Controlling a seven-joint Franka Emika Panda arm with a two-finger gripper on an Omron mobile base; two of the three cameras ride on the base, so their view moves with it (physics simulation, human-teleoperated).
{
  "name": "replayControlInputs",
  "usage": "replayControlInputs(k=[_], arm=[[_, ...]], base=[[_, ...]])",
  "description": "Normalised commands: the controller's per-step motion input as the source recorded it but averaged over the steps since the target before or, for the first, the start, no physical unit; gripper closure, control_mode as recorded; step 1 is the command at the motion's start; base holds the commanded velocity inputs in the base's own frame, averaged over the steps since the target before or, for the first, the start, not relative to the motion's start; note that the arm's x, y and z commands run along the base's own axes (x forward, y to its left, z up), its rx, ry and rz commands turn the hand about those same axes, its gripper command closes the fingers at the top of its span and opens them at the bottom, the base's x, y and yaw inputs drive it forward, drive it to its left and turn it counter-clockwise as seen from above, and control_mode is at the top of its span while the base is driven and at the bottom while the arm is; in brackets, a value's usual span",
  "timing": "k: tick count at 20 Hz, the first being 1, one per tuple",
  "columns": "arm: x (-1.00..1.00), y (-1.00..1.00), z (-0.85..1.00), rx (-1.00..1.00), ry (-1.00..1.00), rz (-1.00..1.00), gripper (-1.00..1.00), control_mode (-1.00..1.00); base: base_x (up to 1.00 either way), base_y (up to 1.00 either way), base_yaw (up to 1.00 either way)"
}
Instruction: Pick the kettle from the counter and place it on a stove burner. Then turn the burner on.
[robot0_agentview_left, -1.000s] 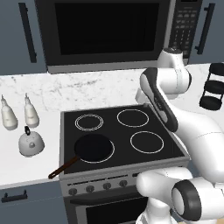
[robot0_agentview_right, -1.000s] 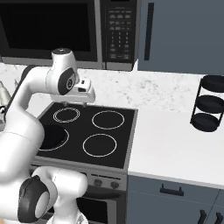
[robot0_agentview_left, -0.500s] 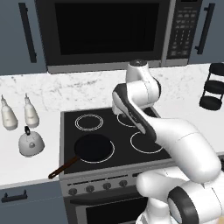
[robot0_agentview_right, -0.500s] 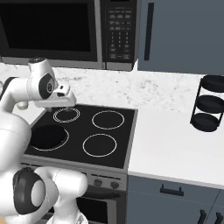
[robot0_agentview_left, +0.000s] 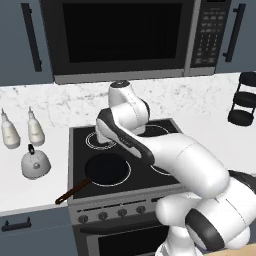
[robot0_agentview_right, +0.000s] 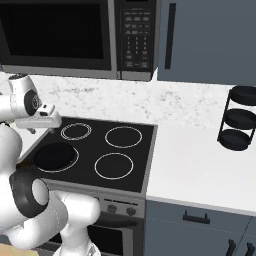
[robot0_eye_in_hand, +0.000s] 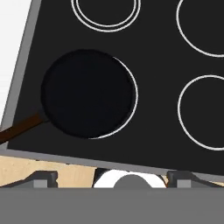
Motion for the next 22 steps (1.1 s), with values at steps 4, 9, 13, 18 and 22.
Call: replayControlInputs(k=[4, 9, 13, 18, 22], arm=[[0.00, 0.94, -0.34, 0.00, 0.23, 0.08, -1.00, -1.00], [0.00, 0.57, -0.26, 0.00, 0.19, 0.13, -1.00, -1.00], [0.00, 0.45, -0.16, 0.02, 0.03, 0.09, -1.00, -1.00], [0.18, 0.45, -0.23, 0.05, 0.00, 0.03, -1.00, -1.00], [0.39, 0.49, -0.14, 0.10, 0.00, 0.01, -1.00, -1.00]], base=[[0.00, 0.00, 0.00], [0.00, 0.00, 0.00], [0.00, 0.00, 0.00], [0.00, 0.00, 0.00], [0.00, 0.00, 0.00]])
